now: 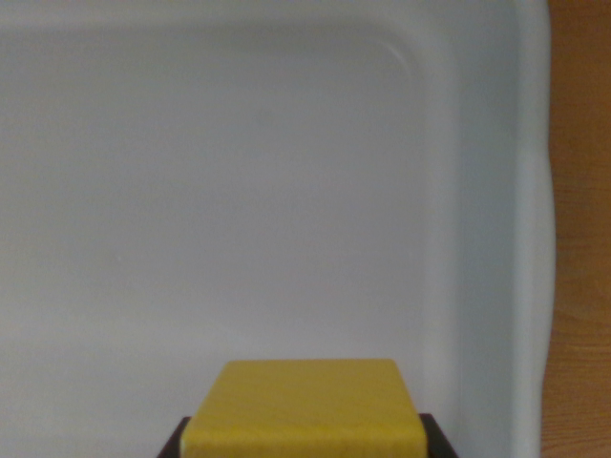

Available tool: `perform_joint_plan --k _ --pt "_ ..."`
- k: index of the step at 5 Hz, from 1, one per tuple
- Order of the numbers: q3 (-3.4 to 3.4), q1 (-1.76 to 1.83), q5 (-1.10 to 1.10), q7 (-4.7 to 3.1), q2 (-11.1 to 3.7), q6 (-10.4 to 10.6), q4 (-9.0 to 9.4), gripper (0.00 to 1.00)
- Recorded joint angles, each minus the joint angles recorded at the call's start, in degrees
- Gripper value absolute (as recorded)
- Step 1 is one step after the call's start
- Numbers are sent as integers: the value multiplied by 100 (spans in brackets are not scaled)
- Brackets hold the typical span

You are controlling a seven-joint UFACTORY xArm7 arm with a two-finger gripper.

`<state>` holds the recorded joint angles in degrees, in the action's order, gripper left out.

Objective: Pick yellow cube

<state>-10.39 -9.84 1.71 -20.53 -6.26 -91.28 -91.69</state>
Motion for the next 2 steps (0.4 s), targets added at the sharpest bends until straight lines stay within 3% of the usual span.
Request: perform_joint_plan --k 2 --pt "-2 1 -5 4 19 -54 -36 100"
